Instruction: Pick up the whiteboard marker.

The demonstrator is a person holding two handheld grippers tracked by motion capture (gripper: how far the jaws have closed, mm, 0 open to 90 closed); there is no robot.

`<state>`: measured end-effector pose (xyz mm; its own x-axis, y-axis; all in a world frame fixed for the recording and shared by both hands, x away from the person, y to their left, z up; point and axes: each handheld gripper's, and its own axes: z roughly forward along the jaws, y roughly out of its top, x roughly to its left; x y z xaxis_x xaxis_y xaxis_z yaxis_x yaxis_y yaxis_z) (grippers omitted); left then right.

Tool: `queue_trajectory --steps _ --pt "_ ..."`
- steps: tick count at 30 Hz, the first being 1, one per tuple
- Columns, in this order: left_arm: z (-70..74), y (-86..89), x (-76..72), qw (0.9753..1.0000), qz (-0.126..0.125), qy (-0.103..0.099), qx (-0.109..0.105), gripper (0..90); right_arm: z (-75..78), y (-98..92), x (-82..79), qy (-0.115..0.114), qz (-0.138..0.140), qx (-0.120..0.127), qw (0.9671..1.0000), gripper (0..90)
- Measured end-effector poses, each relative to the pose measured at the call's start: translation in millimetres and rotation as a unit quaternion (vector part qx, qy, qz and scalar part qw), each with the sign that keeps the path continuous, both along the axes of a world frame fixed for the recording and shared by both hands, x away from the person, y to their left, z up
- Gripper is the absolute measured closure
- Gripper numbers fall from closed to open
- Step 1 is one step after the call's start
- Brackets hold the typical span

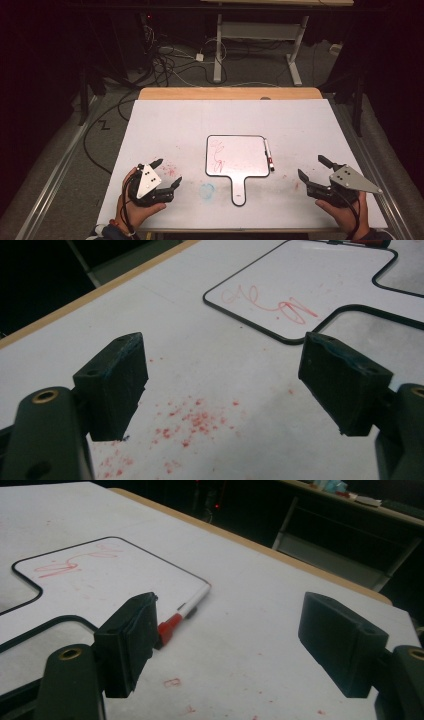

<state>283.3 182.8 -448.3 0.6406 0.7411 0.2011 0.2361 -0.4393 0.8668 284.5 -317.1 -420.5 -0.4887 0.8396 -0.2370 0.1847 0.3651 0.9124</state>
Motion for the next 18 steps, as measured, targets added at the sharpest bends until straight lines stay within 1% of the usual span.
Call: queue_trajectory --steps 1,2,4,5,6,7,8,10,11,12,14,15,16,17,18 --pt "-0.2 0.5 1.9 1.0 0.003 0.0 0.003 18.9 -0.5 2.3 0.9 -0.001 -0.001 -0.004 1.0 24.7" --pt "-1.4 0.4 3.3 1.0 0.001 0.002 0.005 19.1 -0.9 2.5 1.5 -0.001 0.001 -0.003 1.0 24.8" --pt "-4.7 -0.9 5.5 0.9998 0.003 0.009 0.018 19.1 -2.4 3.3 3.0 0.011 0.003 -0.002 0.9999 24.7" --pt "-5.9 -1.1 6.5 0.9997 0.001 0.014 0.019 19.1 -3.3 3.5 3.5 0.012 0.004 -0.001 0.9999 24.7" --pt "-5.9 -1.1 6.5 0.9997 0.001 0.014 0.019 19.1 -4.3 3.8 4.1 0.017 0.007 -0.001 0.9998 24.8" --pt "-7.1 -2.0 7.0 0.9995 0.0 0.017 0.025 19.1 -5.2 4.4 4.9 0.02 0.006 -0.006 0.9998 24.7" --pt "-7.1 -2.0 7.0 0.9995 0.0 0.017 0.025 19.1 -6.2 4.7 5.2 0.022 0.008 -0.007 0.9997 24.9" --pt "-8.2 -4.5 6.2 0.9992 -0.006 0.016 0.035 19.1 -6.9 6.2 5.9 0.028 0.011 -0.009 0.9995 25.4" --pt "-8.8 -5.2 5.3 0.999 -0.009 0.023 0.036 19.1 -6.7 6.8 6.5 0.029 0.017 -0.009 0.9994 25.4" --pt "-9.4 -5.4 5.0 0.999 -0.011 0.024 0.037 19.1 -6.6 7.6 6.5 0.033 0.02 -0.003 0.9992 25.4" --pt "-9.9 -5.6 4.7 0.9989 -0.011 0.024 0.038 19.1 -6.8 9.1 7.5 0.042 0.031 -0.003 0.9987 25.5" --pt "-11.0 -5.8 4.8 0.9987 -0.01 0.027 0.042 19.1 -7.9 9.9 8.2 0.046 0.037 -0.002 0.9982 26.2" --pt "-11.0 -5.8 4.8 0.9987 -0.01 0.027 0.042 19.1 -7.9 9.9 8.2 0.046 0.037 -0.002 0.9982 26.2" --pt "-11.8 -6.2 3.9 0.9987 -0.006 0.025 0.044 19.1 -10.0 11.7 10.1 0.055 0.047 -0.007 0.9973 26.8" --pt "-11.8 -6.0 3.6 0.9985 -0.006 0.026 0.048 19.1 -10.6 12.3 10.6 0.06 0.051 -0.004 0.9969 27.4"
